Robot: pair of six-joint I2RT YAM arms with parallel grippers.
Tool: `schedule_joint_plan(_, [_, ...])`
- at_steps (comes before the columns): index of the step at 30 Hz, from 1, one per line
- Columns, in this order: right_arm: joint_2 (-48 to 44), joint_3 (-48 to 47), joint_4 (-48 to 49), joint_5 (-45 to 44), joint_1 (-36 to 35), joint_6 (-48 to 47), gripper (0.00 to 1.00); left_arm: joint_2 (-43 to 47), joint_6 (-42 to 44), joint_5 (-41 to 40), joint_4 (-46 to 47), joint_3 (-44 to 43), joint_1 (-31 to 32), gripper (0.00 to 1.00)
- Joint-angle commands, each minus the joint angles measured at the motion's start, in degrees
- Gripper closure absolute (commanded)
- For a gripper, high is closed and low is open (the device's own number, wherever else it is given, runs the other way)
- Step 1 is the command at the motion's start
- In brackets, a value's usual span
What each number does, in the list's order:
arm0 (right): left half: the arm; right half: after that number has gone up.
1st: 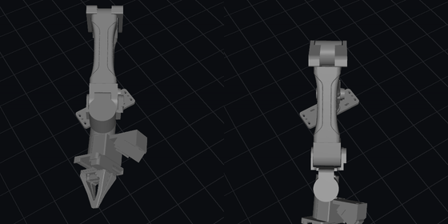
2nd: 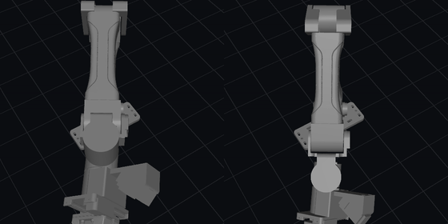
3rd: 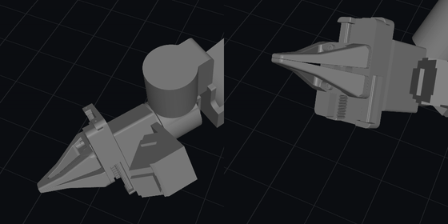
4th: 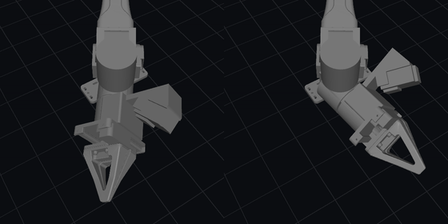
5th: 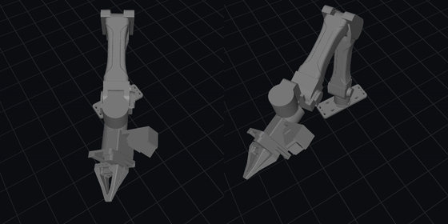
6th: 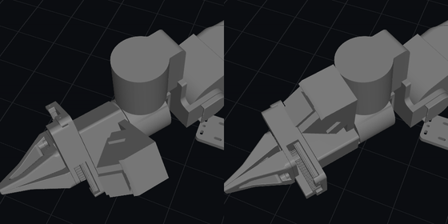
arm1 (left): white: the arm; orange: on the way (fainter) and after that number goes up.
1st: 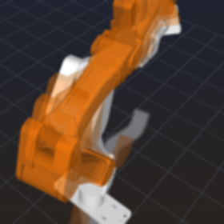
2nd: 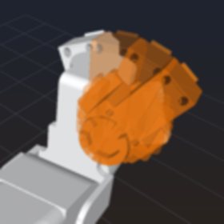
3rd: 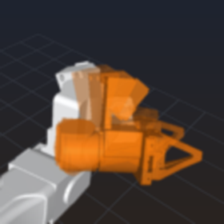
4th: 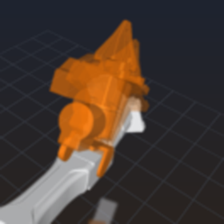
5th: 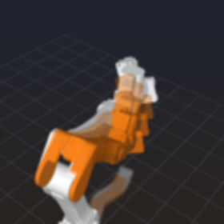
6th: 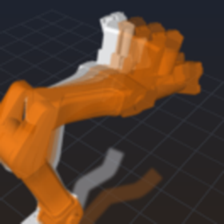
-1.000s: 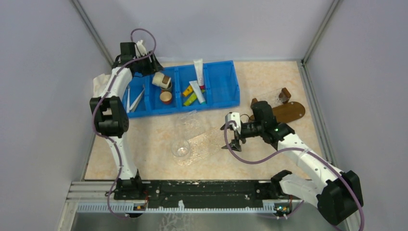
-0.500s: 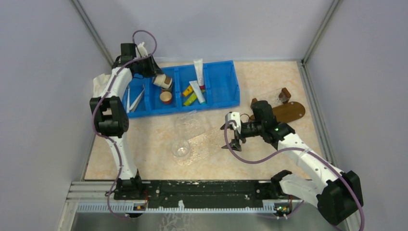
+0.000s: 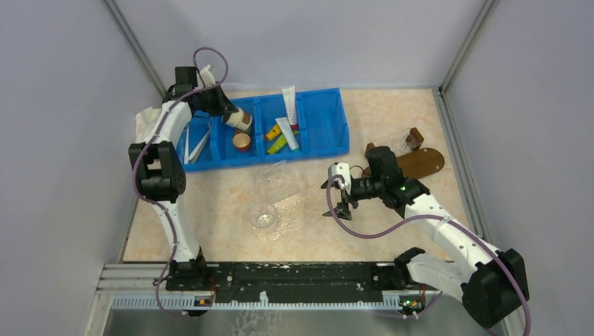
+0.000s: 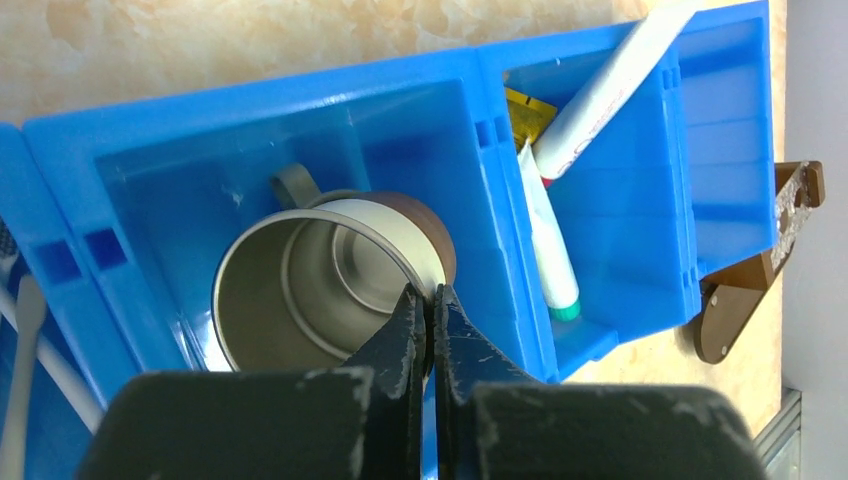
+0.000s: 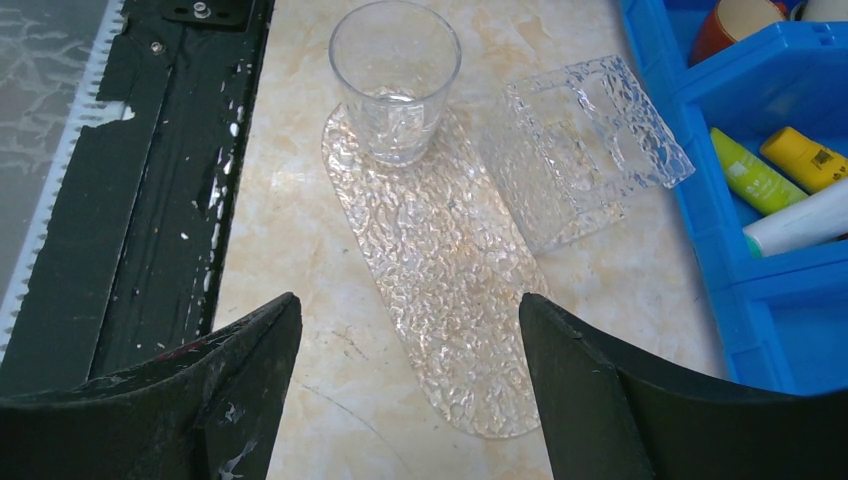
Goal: Prepare toiletry sets of a toothbrush and toothpaste on the tray
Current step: Pick up the cup from the storage box, then place the cup on the tray.
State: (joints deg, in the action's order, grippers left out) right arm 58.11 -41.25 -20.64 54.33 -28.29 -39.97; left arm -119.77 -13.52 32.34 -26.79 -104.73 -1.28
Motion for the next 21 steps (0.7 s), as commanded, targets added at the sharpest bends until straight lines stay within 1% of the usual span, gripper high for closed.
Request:
schedule_joint_plan(1, [-1.7,-2.8,1.1,1.7,0.6,-0.4,0.20,8.2,-0.6,1.1,2.8,2.8,-0.2,1.00])
schedule_joint_plan(8, [-2.2,-3.2,1.0,2.2,0.7,0.2,0.20,20.9,-0.3,-1.0,7.6,13.2,1.6,1.00])
schedule_joint_plan(13, [-3.5,-3.5,1.3,2.5,2.0,1.2,0.20,32.9,-0.6,-2.6,12.6,22.4,5.6,1.00])
schedule_joint_plan(16, [-4.5,-4.4,3.5,1.4,4.3,6.0,0.20,41.0,-0.1,-6.6,15.6,28.3,11.1,1.00])
schedule_joint_plan(19, [-5.6,-5.8,5.5,-0.3,7.5,11.8,0.20,48.5,1.0,-12.4,17.4,33.4,19.2,1.00])
schedule_joint_plan(21, [-6.5,-6.1,7.1,-2.0,10.5,15.1,0.20,53.0,0.8,-14.8,19.1,37.4,23.9,1.00])
